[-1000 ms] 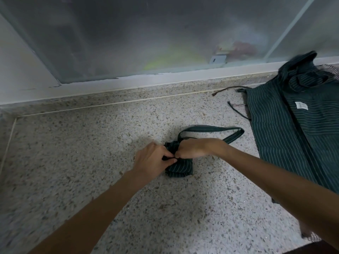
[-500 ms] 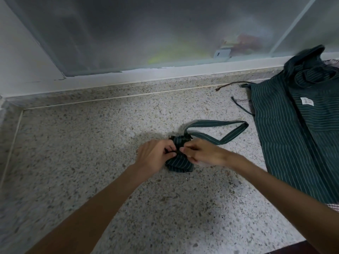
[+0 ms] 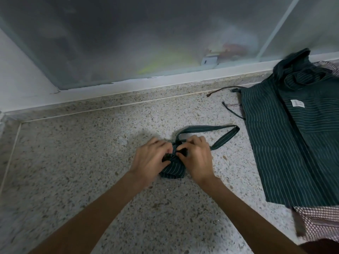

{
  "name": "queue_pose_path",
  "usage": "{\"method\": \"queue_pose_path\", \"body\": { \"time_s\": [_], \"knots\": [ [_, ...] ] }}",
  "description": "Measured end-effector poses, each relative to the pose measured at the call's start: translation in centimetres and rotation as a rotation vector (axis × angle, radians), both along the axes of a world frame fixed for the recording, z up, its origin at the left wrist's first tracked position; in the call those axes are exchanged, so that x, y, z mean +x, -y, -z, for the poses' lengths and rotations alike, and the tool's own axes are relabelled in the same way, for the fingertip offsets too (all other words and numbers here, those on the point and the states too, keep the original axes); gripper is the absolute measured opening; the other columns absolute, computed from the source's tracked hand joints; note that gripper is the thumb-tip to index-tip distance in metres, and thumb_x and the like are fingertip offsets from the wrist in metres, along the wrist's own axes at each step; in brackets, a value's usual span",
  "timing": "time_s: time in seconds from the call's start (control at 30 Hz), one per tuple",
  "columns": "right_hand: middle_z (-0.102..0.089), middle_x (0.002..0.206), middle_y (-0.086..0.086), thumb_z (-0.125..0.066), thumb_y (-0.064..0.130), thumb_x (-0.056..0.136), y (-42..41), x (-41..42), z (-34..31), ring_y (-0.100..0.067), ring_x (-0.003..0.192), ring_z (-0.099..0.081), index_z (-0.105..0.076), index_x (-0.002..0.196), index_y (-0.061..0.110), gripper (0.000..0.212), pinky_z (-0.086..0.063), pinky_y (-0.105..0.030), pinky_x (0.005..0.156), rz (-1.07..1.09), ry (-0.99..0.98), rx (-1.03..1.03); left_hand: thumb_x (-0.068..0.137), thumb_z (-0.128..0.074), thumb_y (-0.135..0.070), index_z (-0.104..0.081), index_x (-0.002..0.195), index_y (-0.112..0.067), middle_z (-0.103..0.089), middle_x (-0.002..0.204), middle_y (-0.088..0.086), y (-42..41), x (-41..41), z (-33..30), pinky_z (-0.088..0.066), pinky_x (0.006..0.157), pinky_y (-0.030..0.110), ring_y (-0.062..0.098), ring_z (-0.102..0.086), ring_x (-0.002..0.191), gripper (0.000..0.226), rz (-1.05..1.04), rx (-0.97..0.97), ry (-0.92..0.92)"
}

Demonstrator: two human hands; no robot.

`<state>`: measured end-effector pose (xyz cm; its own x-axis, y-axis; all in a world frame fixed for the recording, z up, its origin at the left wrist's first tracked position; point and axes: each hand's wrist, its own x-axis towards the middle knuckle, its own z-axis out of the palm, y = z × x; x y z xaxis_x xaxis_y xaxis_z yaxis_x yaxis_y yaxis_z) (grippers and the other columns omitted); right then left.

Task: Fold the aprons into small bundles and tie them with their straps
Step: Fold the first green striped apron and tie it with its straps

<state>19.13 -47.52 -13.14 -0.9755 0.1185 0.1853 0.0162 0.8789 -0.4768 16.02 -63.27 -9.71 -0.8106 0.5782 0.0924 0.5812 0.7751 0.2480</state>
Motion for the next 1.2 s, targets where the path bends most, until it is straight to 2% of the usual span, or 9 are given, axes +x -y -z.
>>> {"method": "queue_pose_path", "body": {
  "time_s": [0.13,0.27,0.4,0.57,0.73,0.83,0.97,1.1,1.2],
  "knots": [
    [-0.066,0.077,0.002,-0.083,0.016,0.066,-0.3,0.9,-0.3,-0.022,0.083,-0.055,-0.073,0.073,0.018,0.013,-0.032,-0.028,0.073,-0.136,-0.095,0.326,0.056,-0.089,-0.030,-0.073,0.071,-0.030,-0.063,0.061,-0.014,0.2,-0.2,0.7,-0.038,0.039,0.016,0.007,-0.059,0.061,0.022,0.219,-0.171,-0.080],
    [-0.071,0.093,0.001,-0.081,0.012,0.067,-1.0,3.2,0.3,-0.020,0.089,-0.065,-0.074,0.088,0.017,0.023,-0.042,-0.028,0.080,-0.180,-0.109,0.290,0.056,-0.087,-0.018,-0.072,0.083,-0.030,-0.062,0.070,-0.011,0.5,0.3,1.9,-0.038,0.039,0.018,0.008,-0.059,0.066,0.033,0.251,-0.213,-0.064],
    [-0.068,0.097,0.002,-0.056,0.023,0.089,-0.5,3.7,0.5,-0.015,0.086,-0.063,-0.070,0.102,0.017,0.020,-0.045,-0.027,0.077,-0.152,-0.079,0.188,0.081,-0.069,-0.029,-0.069,0.088,-0.026,-0.060,0.079,-0.012,0.4,0.3,1.7,-0.035,0.040,0.017,0.006,-0.055,0.075,0.008,0.192,-0.110,-0.053],
    [-0.065,0.092,0.004,-0.074,0.031,0.076,-0.5,2.5,-0.6,-0.018,0.091,-0.059,-0.073,0.089,0.021,0.017,-0.043,-0.029,0.079,-0.207,-0.008,0.261,0.092,-0.047,-0.035,-0.063,0.096,-0.026,-0.056,0.088,-0.014,0.4,0.4,2.5,-0.030,0.045,0.014,0.006,-0.048,0.086,0.019,0.100,-0.044,0.055],
    [-0.058,0.088,-0.003,-0.073,0.027,0.070,-0.2,1.1,-2.9,-0.023,0.086,-0.055,-0.068,0.072,0.014,0.015,-0.042,-0.034,0.073,-0.294,0.113,0.478,0.098,-0.037,-0.039,-0.056,0.114,-0.029,-0.052,0.107,-0.016,-0.5,0.5,2.9,-0.045,0.067,0.027,0.006,-0.039,0.104,0.026,-0.057,0.025,0.276],
    [-0.051,0.102,-0.008,-0.049,0.024,0.090,-0.3,-0.7,-3.5,-0.025,0.099,-0.048,-0.063,0.094,0.006,0.023,-0.035,-0.036,0.082,-0.400,0.483,0.331,0.098,-0.038,-0.037,-0.058,0.114,-0.026,-0.054,0.107,-0.014,-0.2,0.6,3.4,-0.038,0.067,0.021,0.006,-0.039,0.104,0.028,-0.076,0.070,0.280],
    [-0.040,0.084,-0.008,-0.048,0.022,0.096,-2.2,-3.3,-4.0,-0.019,0.078,-0.041,-0.054,0.076,0.003,0.029,-0.029,-0.029,0.068,-0.442,0.993,-0.340,0.094,-0.031,-0.049,-0.064,0.105,-0.022,-0.058,0.098,-0.012,0.4,1.3,4.1,-0.034,0.057,0.017,0.003,-0.038,0.094,0.044,-0.081,0.153,0.217],
    [-0.062,0.079,-0.006,-0.055,0.027,0.094,-3.3,-3.7,-4.1,-0.019,0.068,-0.058,-0.071,0.090,0.007,0.026,-0.044,-0.025,0.065,-0.501,0.914,-0.345,0.093,-0.041,-0.048,-0.066,0.109,-0.026,-0.059,0.100,-0.016,0.9,1.2,4.0,-0.043,0.064,0.024,0.002,-0.034,0.093,0.037,-0.110,0.143,0.267],
    [-0.070,0.074,-0.001,-0.066,0.016,0.087,-3.2,-2.7,-2.9,-0.007,0.061,-0.064,-0.074,0.097,0.007,0.016,-0.055,-0.021,0.062,-0.305,0.724,-0.575,0.091,-0.054,-0.039,-0.067,0.111,-0.030,-0.060,0.098,-0.019,1.0,0.9,3.5,-0.040,0.062,0.025,0.001,-0.031,0.089,0.026,-0.109,0.154,0.276]
  ]
}}
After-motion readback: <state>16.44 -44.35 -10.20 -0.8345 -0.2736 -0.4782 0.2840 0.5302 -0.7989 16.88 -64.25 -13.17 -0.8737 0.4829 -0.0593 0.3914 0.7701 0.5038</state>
